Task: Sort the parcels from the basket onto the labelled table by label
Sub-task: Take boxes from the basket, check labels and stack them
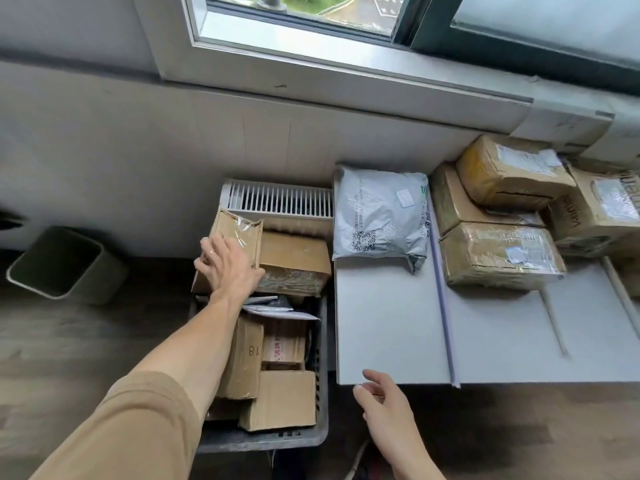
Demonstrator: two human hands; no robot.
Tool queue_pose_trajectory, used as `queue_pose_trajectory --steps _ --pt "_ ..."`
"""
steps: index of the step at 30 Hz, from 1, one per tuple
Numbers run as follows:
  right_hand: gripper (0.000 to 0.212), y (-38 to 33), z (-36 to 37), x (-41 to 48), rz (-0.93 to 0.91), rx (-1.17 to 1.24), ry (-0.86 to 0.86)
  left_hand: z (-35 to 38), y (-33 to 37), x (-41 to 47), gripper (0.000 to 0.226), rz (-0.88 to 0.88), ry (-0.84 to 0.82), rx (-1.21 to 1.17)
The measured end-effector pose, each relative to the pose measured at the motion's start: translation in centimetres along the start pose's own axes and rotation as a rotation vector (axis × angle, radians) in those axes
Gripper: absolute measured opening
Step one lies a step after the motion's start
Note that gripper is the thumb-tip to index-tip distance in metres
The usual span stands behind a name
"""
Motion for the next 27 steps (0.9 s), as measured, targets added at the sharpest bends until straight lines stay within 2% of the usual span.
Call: queue_pose_trajectory --steps 7,10,14,16,19,21,22,24,25,27 --pt "0.029 -1.2 1.5 -0.2 -0.016 -0.043 -0.084 -3.8 -0.2 -3.7 0.074 0.034 0.128 -0.054" --pt "0.025 -2.9 2.4 -0.2 -0.055 -0.062 -0.150 -6.4 0.8 -6.5 0.071 0.127 0.228 0.004" --pt "0.028 -7.5 2.0 -0.9 -0.201 -0.006 -0.209 -9.2 3.3 -12.0 0.068 0.285 0.412 0.158" --pt "0.044 -10.8 0.8 -1.5 -0.314 0.063 -0.236 -9.9 5.6 -15.6 0.063 0.386 0.512 0.246" --pt "0.097 -15.6 -1.0 -2.7 -0.431 0.153 -0.329 -10.3 9.7 -21.9 0.054 0.541 0.679 0.299" --pt "0.126 -18.1 -2.4 -3.9 -0.472 0.249 -0.380 -10.1 12.6 -26.3 0.049 0.625 0.769 0.316" --pt "0.133 -19.0 -3.3 -4.7 -0.484 0.302 -0.399 -9.8 14.1 -28.2 0.053 0.657 0.784 0.337" --pt "0.134 -19.9 -5.0 -6.1 -0.503 0.411 -0.435 -8.7 17.0 -31.3 0.078 0.694 0.723 0.398" --pt "0.132 -19.9 -5.8 -6.5 -0.502 0.458 -0.451 -8.0 18.3 -32.4 0.093 0.679 0.669 0.440" --pt "0.122 -19.0 -7.5 -6.5 -0.488 0.532 -0.449 -7.1 20.3 -34.0 0.103 0.625 0.582 0.503"
Point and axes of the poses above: each hand's wrist, its own x-axis towards the middle knuckle, its own z-axis out of the palm, y = z × x, the point moved 8 cm from there along x, towards the middle knuckle, and after that the axes turned 14 degrees about -y, right-handed, at the moved point
